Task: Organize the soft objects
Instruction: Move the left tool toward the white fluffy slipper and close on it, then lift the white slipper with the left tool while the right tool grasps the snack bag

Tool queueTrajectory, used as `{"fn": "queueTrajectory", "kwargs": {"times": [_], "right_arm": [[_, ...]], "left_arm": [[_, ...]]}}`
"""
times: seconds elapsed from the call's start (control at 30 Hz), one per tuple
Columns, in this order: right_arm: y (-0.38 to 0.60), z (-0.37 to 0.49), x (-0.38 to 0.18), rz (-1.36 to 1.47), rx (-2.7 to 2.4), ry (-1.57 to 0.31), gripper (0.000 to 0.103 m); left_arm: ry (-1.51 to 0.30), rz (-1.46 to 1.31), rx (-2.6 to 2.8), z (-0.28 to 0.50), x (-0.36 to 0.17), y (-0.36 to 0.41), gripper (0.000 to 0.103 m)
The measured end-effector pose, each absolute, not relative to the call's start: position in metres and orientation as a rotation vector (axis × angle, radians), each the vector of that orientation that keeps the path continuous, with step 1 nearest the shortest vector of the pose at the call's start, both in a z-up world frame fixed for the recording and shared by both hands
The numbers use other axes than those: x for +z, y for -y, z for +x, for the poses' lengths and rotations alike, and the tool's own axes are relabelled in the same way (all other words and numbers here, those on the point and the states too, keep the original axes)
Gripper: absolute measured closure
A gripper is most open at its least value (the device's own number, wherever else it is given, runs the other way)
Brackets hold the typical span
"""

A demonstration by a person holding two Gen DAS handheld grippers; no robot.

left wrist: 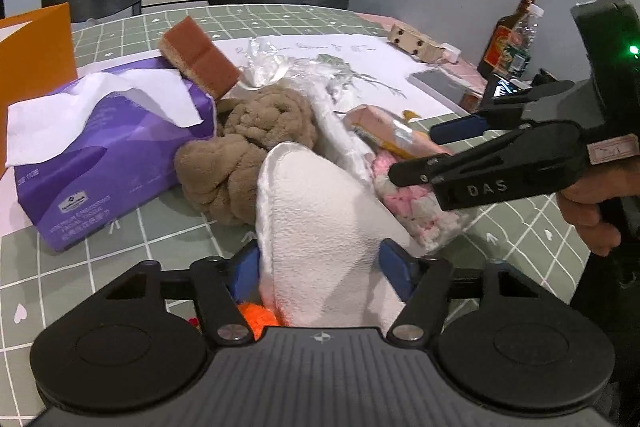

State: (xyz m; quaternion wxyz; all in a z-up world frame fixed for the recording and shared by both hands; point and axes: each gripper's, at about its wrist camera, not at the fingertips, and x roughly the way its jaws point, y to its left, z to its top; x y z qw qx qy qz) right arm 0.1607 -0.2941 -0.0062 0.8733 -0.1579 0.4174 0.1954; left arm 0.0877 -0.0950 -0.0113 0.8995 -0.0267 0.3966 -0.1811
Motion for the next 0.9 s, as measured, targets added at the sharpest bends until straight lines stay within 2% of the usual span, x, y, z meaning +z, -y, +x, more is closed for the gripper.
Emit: {"fn": "queueTrajectory", "kwargs": {"times": [0.27, 0.3, 0.33, 0.43, 0.77, 0.87, 0.9], "right_arm": [[0.301, 0.159, 0.004, -0.272, 0.421, -0.848, 0.069], [0.302, 0.159, 0.005, -0.264, 0.422, -0.844, 0.077], [0.303, 0.158, 0.007, -0.261, 0.422, -0.838, 0.094], [0.306, 0.157, 0.010, -0.269, 0.401, -0.821, 0.096], [0.319, 0.157, 0.021, -0.241, 0.378, -0.807, 0.102], [0.321, 0.158, 0.017, -0.255, 0.357, -0.820, 0.095], [0.321, 0.158, 0.017, -0.266, 0.348, -0.815, 0.074]], "left_arm": [[-0.791, -0.107, -0.411, 0.084, 0.000, 0.089, 0.079], [-0.781, -0.113, -0.420, 0.083, 0.003, 0.089, 0.088], [-0.774, -0.113, -0.427, 0.081, 0.006, 0.088, 0.094], [-0.739, -0.104, -0.439, 0.077, 0.014, 0.090, 0.097], [-0.698, -0.111, -0.449, 0.076, 0.028, 0.091, 0.097], [-0.713, -0.112, -0.447, 0.083, 0.023, 0.095, 0.096], [-0.716, -0.112, -0.445, 0.084, 0.021, 0.095, 0.096]]}}
